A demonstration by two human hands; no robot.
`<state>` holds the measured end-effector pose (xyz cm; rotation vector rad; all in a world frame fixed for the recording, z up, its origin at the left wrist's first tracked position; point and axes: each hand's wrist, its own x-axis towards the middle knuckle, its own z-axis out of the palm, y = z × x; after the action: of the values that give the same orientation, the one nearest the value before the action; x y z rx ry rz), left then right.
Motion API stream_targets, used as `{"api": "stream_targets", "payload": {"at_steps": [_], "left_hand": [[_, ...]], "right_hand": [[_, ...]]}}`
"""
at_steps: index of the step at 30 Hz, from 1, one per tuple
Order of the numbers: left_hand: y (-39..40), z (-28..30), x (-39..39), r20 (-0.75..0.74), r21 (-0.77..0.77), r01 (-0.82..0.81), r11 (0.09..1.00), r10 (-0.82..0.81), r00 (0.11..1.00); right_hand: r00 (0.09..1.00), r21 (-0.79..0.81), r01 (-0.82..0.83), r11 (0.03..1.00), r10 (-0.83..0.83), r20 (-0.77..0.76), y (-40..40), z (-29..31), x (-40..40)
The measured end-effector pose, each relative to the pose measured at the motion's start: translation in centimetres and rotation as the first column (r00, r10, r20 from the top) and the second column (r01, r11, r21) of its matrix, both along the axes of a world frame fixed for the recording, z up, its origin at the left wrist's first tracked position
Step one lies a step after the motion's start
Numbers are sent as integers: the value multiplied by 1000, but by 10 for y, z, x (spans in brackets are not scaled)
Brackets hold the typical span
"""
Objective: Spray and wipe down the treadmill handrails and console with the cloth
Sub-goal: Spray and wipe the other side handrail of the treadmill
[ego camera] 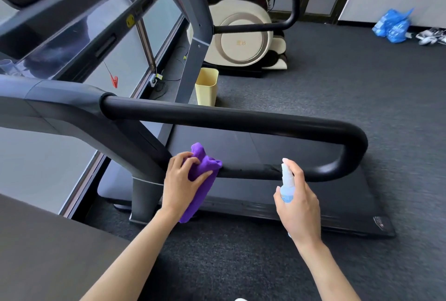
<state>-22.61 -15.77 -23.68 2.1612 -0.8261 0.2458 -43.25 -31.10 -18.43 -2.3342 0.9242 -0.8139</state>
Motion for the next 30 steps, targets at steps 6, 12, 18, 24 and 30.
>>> {"api": "stream_targets", "payload": {"at_steps": [6,12,18,24,30], "left_hand": [[8,-11,-21,77,382,33,923,-67,995],[2,10,-12,-60,264,52,963,-37,997],[4,53,14,-255,-130,27,991,-60,965],[4,68,40,2,119,237,964,-239,971],[-10,27,26,-27,506,286,814,-316,948]], "right_hand": [[1000,37,-19,999,19,0,8,-3,9],[1000,42,-16,999,15,2,10,-1,11],[999,18,-16,1000,15,29,8,3,12],[999,22,12,1000,-13,32,3,5,6],[1000,66,25,997,-25,-2,3,0,-4]]}}
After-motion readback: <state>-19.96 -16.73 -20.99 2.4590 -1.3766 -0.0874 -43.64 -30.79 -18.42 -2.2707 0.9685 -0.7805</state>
